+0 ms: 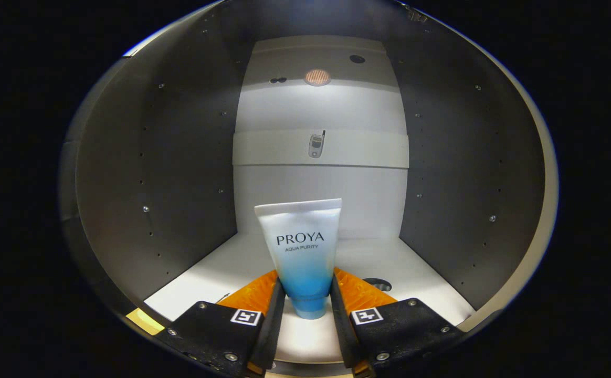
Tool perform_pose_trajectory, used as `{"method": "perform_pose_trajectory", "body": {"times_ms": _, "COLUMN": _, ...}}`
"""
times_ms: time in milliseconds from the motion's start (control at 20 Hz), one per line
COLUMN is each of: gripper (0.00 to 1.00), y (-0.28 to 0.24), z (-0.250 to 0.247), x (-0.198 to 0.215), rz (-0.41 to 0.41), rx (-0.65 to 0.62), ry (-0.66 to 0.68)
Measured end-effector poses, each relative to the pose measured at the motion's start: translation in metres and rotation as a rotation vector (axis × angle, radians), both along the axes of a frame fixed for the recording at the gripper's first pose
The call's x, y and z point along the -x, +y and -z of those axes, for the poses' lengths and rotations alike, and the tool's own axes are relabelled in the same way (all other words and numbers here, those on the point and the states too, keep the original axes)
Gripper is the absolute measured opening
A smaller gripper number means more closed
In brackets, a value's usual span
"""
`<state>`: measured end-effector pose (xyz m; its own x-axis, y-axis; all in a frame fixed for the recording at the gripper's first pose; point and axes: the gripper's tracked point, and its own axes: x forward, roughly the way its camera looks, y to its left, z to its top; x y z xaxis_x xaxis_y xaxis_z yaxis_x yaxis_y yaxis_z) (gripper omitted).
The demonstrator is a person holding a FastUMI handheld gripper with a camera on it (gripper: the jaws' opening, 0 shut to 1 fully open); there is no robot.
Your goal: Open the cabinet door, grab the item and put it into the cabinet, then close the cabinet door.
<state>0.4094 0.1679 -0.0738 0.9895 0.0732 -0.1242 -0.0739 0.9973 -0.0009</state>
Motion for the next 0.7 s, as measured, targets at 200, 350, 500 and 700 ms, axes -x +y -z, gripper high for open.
{"method": "perform_pose_trajectory", "body": {"times_ms": 200, "gripper": 0.74, "y": -0.001, "z": -0.012, "x": 0.01, "rz": 0.011, "rx": 0.016, "ry": -0.055}}
{"method": "perform_pose_trajectory", "body": {"times_ms": 350, "gripper": 0.94, "y": -0.001, "z": -0.016, "x": 0.021, "rz": 0.02, "rx": 0.007, "ry": -0.054}}
{"method": "perform_pose_trajectory", "body": {"times_ms": 500, "gripper": 0.94, "y": -0.003, "z": -0.025, "x": 0.041, "rz": 0.032, "rx": -0.024, "ry": -0.057}}
{"method": "perform_pose_trajectory", "body": {"times_ms": 700, "gripper": 0.94, "y": 0.004, "z": -0.037, "x": 0.086, "rz": 0.027, "rx": -0.081, "ry": -0.058}}
